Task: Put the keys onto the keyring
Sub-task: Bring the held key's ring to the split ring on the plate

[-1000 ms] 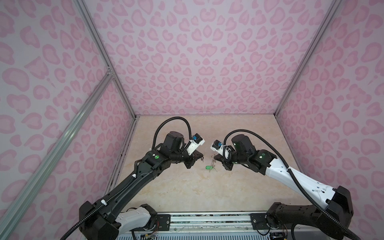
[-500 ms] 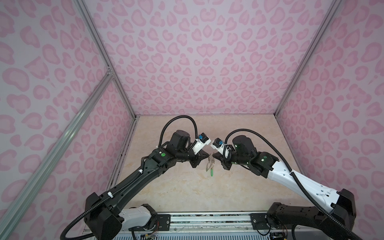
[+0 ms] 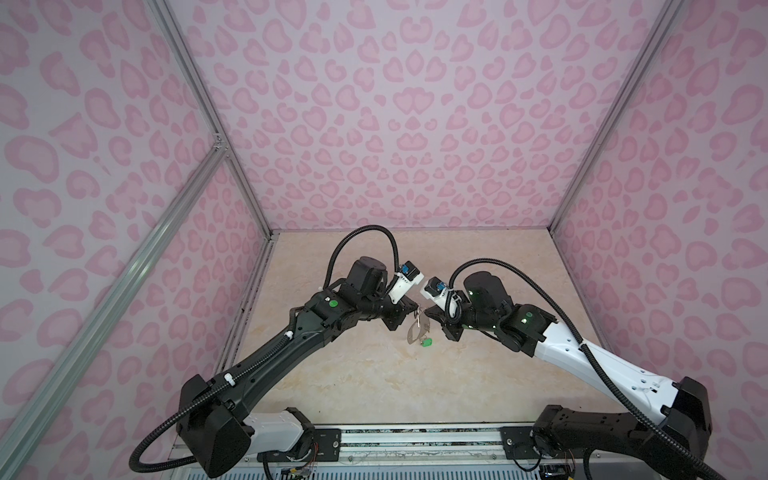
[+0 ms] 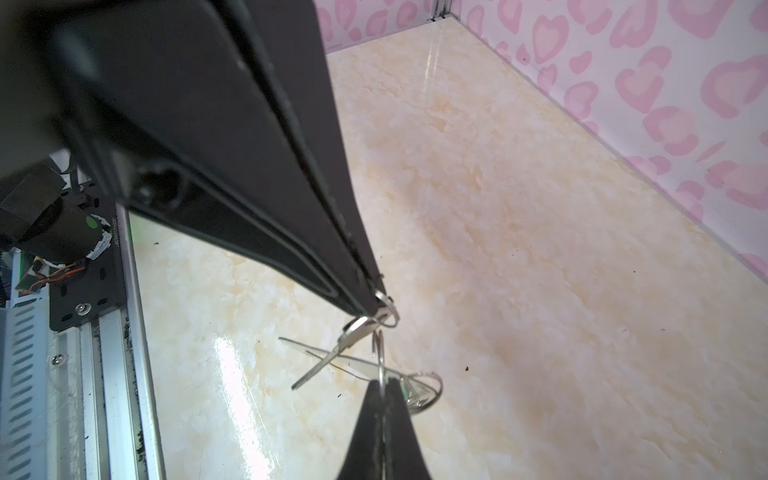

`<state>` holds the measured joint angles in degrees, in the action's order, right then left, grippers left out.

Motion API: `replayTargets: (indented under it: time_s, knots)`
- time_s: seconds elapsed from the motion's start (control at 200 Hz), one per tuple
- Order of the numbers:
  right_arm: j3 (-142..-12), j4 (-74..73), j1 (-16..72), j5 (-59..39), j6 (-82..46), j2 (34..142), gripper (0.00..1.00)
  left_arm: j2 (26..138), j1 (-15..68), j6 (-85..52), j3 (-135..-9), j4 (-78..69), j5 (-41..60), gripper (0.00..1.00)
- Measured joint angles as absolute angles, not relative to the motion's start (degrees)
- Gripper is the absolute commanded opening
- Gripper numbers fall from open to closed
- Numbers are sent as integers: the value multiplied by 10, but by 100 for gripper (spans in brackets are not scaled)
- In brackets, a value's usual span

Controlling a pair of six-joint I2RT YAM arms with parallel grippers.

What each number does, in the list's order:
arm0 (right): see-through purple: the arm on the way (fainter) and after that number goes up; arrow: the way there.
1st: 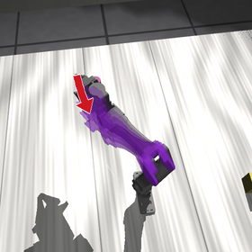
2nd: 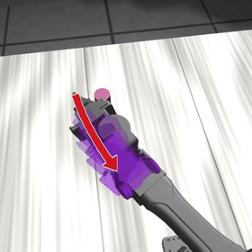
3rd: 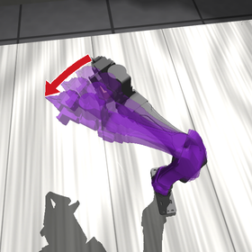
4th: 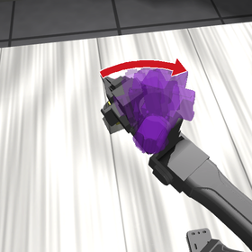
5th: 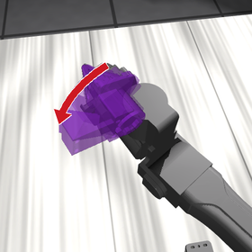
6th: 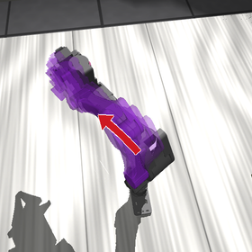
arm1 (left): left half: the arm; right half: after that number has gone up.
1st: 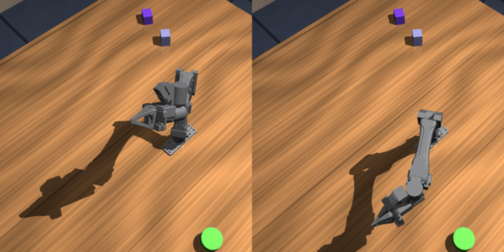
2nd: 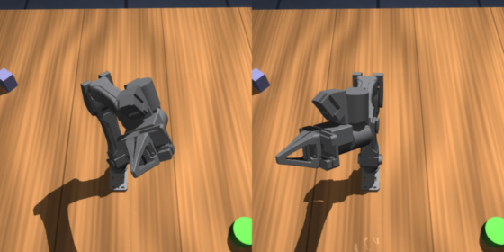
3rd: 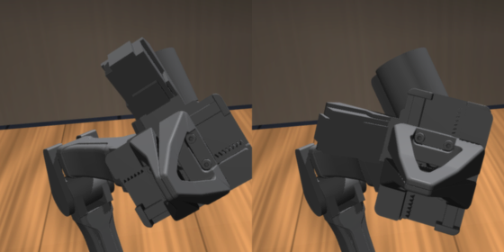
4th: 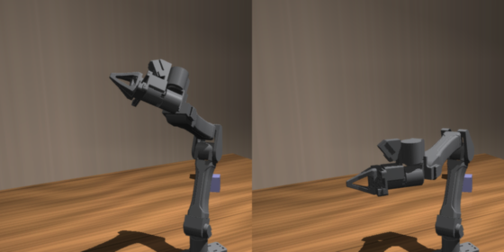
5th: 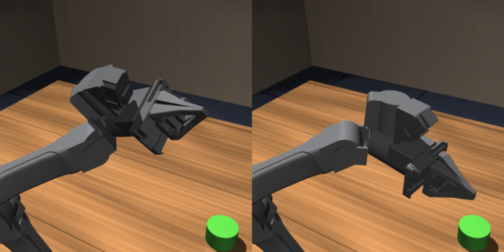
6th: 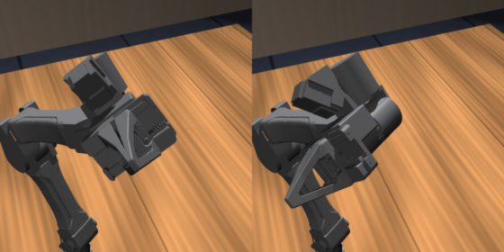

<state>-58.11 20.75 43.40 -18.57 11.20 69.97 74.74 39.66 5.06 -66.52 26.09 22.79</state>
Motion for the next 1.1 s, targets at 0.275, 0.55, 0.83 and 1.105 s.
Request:
replayTargets:
  time_s: [0.275,0.55,0.83,1.105]
  knots:
    - [-570,209,432,-165,116,690,0,701,396,108,-662,295,175,4]
    - [-568,209,433,-165,116,684,0,707,397,127,-665,307,133,4]
    - [-568,207,434,-165,111,684,0,716,408,113,-656,296,146,4]
    - [-568,204,434,-165,101,684,0,726,425,94,-653,276,168,3]
